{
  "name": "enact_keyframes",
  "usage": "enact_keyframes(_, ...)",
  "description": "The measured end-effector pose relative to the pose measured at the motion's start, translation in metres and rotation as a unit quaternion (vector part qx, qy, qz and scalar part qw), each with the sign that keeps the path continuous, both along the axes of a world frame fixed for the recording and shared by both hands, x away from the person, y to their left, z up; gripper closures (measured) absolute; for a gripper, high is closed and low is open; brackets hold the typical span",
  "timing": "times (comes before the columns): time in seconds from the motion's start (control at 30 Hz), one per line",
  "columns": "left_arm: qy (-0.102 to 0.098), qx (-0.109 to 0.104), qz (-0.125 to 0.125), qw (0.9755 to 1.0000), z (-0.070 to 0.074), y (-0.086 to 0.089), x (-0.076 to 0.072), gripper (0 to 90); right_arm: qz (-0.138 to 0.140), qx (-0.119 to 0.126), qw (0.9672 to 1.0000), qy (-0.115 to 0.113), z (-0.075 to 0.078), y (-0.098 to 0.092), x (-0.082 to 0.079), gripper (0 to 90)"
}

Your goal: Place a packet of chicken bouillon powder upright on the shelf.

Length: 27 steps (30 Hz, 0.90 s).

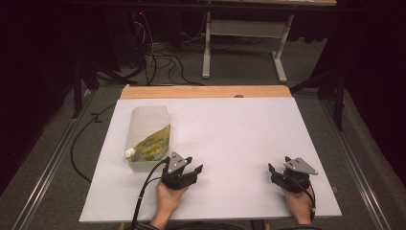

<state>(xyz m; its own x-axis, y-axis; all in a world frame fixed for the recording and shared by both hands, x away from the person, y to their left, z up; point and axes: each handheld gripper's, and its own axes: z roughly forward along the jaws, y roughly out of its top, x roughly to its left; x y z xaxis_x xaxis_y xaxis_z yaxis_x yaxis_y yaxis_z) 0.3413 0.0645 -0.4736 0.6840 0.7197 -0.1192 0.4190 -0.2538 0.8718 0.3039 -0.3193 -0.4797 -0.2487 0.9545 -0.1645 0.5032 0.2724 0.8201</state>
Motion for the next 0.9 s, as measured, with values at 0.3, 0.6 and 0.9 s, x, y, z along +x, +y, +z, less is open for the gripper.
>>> enact_keyframes(0.3, -0.001, 0.001, 0.007, 1.0, -0.0031, -0.0021, 0.0024, 47.0, 0.0, -0.001, 1.0, 0.0, 0.0, 0.0001, 0.0001, 32.4)
enact_keyframes(0.6, -0.005, 0.005, 0.021, 0.9998, -0.0067, -0.0038, 0.0059, 46.6, 0.0, -0.001, 1.0, 0.0, -0.0001, 0.0002, 0.0001, 32.4)
enact_keyframes(0.9, -0.002, 0.011, 0.026, 0.9996, -0.008, -0.005, 0.0066, 45.5, 0.001, -0.002, 1.0, 0.0, -0.0001, 0.0002, 0.0002, 32.4)
